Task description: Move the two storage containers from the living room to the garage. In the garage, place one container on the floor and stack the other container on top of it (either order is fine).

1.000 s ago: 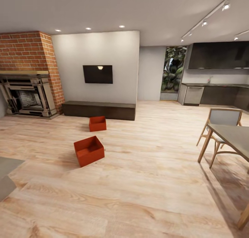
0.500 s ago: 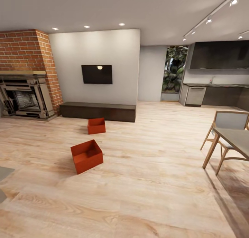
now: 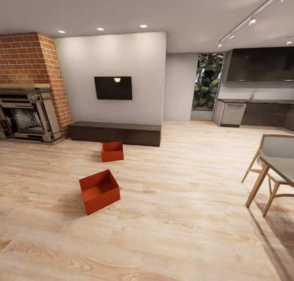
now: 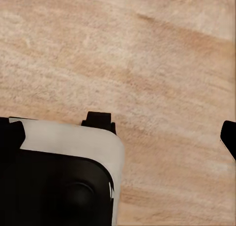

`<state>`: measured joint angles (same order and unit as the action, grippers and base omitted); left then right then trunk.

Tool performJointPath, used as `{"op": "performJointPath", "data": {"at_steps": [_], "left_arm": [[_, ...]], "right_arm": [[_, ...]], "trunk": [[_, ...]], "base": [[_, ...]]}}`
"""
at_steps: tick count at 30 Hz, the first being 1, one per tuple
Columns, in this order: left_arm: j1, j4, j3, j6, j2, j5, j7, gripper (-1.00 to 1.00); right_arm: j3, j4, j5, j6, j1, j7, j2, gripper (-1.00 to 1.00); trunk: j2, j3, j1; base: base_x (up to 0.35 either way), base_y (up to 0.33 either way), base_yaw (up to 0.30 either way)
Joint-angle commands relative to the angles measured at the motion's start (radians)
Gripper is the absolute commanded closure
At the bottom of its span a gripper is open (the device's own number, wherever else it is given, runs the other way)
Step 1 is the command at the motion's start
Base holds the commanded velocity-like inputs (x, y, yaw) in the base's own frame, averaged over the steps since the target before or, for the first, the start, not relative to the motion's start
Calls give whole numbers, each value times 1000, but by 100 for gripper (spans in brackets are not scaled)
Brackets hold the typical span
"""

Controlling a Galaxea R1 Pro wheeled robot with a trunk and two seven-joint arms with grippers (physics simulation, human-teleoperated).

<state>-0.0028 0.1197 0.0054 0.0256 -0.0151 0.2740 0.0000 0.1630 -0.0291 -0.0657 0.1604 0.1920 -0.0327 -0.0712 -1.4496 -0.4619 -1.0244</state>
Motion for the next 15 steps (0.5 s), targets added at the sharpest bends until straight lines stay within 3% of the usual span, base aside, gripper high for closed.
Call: {"op": "performJointPath", "data": {"at_steps": [1,15], "left_arm": [[0,0,0,3,0,5,0,-100],[0,0,1,4,0,5,0,-100]], "right_arm": [[7,-3,-7,7,1,-4,-1,-100],[9,-3,-5,0,1,-4,-1,-100]], "trunk": [[0,-1,-1],[0,-1,-1]], "base": [[322,0,0],[322,0,0]]}}
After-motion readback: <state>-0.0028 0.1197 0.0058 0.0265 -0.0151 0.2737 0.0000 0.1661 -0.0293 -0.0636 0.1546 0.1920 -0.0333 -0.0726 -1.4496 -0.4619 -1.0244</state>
